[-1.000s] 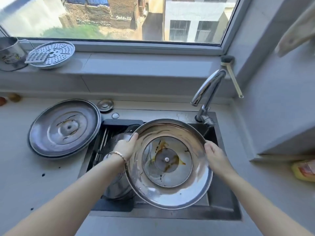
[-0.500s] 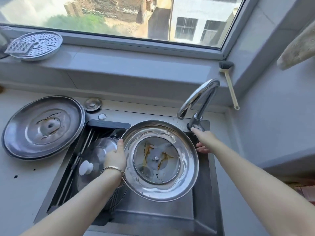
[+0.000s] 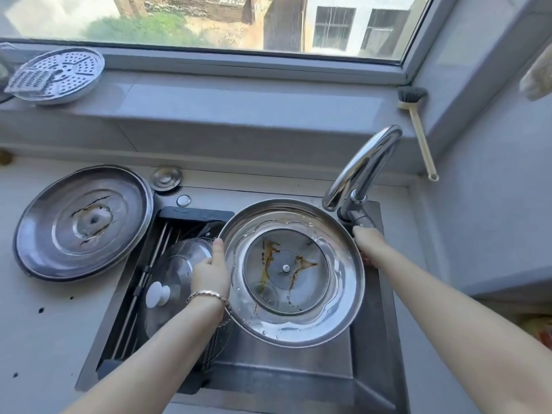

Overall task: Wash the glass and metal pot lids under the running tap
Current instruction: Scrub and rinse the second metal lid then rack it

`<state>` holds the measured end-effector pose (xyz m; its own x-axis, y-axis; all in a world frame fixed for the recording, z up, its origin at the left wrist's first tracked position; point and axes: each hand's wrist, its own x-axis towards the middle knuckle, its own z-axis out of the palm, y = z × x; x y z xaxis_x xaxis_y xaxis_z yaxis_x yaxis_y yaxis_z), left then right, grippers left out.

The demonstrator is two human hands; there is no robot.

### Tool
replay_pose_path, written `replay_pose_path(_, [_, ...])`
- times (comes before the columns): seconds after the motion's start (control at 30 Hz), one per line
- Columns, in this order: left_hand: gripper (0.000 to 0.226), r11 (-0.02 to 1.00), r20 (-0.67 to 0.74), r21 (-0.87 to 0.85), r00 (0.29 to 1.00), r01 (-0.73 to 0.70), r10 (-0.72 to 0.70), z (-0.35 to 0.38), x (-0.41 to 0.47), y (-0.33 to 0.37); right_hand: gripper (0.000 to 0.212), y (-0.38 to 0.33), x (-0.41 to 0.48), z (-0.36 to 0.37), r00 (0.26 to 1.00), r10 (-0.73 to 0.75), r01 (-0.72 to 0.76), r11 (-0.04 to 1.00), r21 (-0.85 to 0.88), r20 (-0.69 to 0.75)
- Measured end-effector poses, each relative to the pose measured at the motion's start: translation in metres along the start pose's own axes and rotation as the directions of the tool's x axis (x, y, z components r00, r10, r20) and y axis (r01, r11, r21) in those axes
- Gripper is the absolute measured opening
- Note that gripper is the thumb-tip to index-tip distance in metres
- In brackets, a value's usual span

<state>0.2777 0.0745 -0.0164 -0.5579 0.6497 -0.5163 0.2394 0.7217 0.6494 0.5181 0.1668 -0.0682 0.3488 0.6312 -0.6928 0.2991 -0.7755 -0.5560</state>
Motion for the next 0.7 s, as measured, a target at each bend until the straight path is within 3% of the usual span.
replay_pose_path(0.07, [0.057, 1.000, 0.001, -0.015, 1.000, 0.011, -0.011, -0.001, 0.000, 0.000, 0.023, 0.003, 0.001, 0.000, 1.000, 0.020, -0.020, 0.999, 0.032, -0.005])
replay_pose_path(0.2, [0.055, 0.999, -0.007, -0.031, 1.000, -0.010, 0.010, -0.001, -0.003, 0.004, 0.016, 0.002, -0.013, -0.004, 1.000, 0.013, -0.014, 0.999, 0.031, 0.005])
replay_pose_path(0.3, [0.055, 0.999, -0.001, -0.036, 1.000, -0.007, 0.007, 0.000, -0.002, 0.006, 0.034, 0.003, -0.015, -0.007, 1.000, 0.000, -0.001, 0.998, 0.056, 0.014])
replay_pose_path(0.53, [0.057, 1.000, -0.019, -0.018, 1.000, -0.017, 0.017, 0.003, -0.002, 0.008, 0.040, 0.006, -0.014, -0.008, 1.000, -0.018, 0.018, 1.000, -0.012, -0.004])
replay_pose_path(0.63, [0.057, 0.999, -0.029, -0.036, 0.999, -0.020, 0.019, 0.000, -0.002, 0.006, 0.049, 0.010, -0.018, -0.007, 0.949, -0.219, 0.166, 0.959, -0.231, -0.227])
replay_pose_path(0.7, [0.057, 0.998, -0.044, -0.041, 0.998, -0.039, 0.038, -0.001, -0.002, 0.004, 0.049, 0.011, -0.035, -0.003, 0.784, -0.550, 0.431, 0.816, -0.384, -0.288])
